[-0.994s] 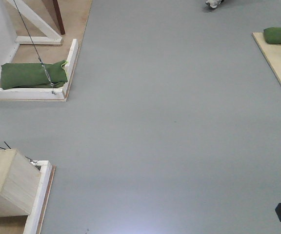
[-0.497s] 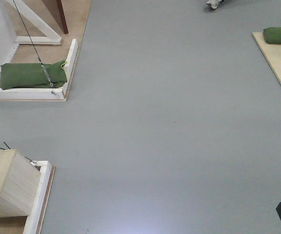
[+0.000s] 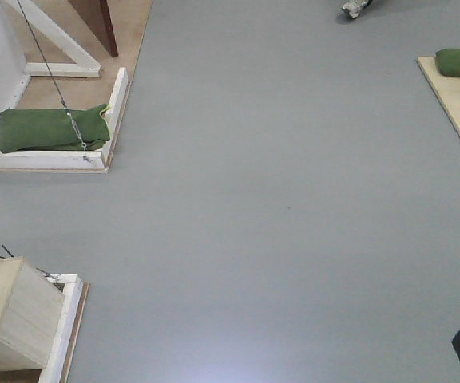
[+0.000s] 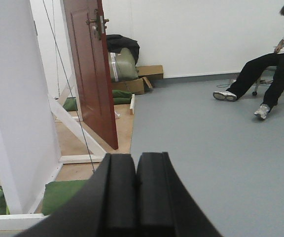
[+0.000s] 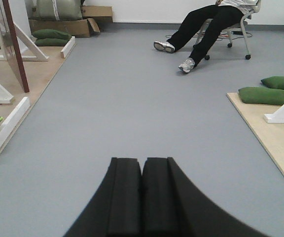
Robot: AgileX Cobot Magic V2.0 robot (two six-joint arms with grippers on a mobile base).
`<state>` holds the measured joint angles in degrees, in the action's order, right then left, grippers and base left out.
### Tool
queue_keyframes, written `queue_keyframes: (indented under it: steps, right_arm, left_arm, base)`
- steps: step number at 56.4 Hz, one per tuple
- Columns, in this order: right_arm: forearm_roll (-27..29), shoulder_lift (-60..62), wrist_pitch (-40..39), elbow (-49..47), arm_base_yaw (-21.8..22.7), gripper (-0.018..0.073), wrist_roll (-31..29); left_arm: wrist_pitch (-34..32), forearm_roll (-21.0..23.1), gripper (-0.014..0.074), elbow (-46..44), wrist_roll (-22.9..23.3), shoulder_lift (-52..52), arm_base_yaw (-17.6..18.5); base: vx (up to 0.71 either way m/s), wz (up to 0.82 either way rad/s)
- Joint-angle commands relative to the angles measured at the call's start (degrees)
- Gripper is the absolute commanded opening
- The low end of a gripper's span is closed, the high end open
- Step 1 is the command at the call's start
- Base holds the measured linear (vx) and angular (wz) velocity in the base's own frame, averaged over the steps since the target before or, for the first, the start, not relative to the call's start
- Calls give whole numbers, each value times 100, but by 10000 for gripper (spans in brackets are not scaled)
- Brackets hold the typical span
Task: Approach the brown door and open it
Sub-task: 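Drive the base forward toward the brown wooden door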
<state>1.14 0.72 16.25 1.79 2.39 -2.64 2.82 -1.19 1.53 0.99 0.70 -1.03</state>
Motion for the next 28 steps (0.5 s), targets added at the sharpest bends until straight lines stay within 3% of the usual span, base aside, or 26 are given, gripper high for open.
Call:
queue_keyframes:
  steps: [1, 28]
  right_arm:
    - [-35, 88, -475, 22, 20, 0, -31]
    - [-35, 88, -475, 22, 0, 0, -31]
  left_arm:
    - [-445, 42, -6, -147, 13, 101, 31]
    - [-445, 42, -6, -147, 13, 101, 31]
  base:
    - [17, 1]
    - [24, 5]
